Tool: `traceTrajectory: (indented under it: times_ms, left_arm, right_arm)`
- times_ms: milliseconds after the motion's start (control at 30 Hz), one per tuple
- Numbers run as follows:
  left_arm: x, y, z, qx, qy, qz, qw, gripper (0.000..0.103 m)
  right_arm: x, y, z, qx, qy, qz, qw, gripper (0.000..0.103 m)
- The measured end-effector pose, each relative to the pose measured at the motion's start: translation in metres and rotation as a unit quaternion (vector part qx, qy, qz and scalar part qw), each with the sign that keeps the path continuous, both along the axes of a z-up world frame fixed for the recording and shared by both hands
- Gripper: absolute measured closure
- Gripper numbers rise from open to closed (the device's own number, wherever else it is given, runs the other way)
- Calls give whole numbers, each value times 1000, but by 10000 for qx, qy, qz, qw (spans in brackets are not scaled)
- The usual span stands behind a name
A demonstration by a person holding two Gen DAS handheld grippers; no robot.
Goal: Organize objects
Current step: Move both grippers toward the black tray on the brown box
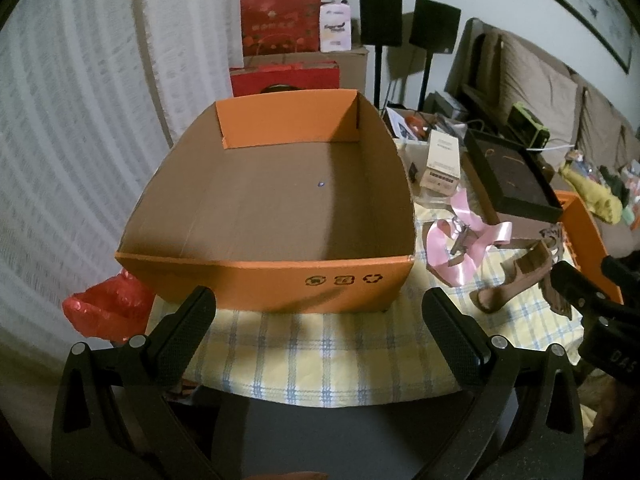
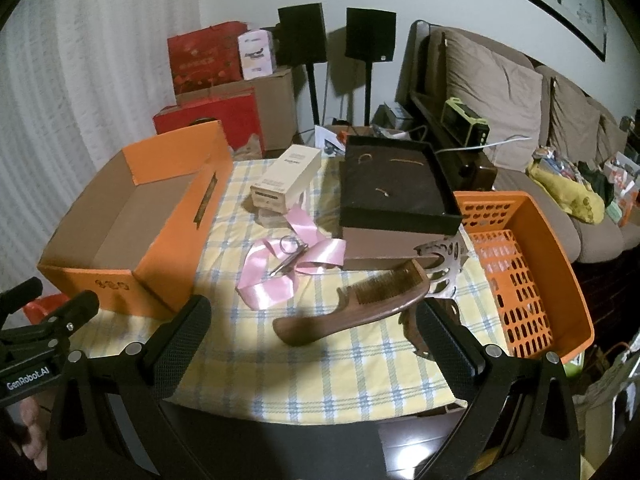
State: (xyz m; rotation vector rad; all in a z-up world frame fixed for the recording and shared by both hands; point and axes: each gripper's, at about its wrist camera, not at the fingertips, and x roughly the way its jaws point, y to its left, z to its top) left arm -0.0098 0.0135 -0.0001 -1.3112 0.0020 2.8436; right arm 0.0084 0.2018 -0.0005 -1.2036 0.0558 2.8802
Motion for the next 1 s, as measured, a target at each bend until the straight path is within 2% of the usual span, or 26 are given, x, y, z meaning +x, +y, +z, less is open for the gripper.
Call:
traceTrajectory:
  times_ms: [367,500,767,1000]
  left_arm:
    - [-18,20,3,-63,79,-161,9998,0]
    - [-29,28,5,115,91,-332,9993,0]
    - [-45,47,17,200,400,-647,9969,0]
    - [-62,69,20,440,347,-940,9940,4]
  right_arm:
    - [-8,19,0,34,60,-167,9998,0]
    - [-14,30,0,58,62,-261,9996,0]
    - [-26,53,-1,60,68,-440,9990,0]
    - [-39,81,1,7,106,-548,9984,0]
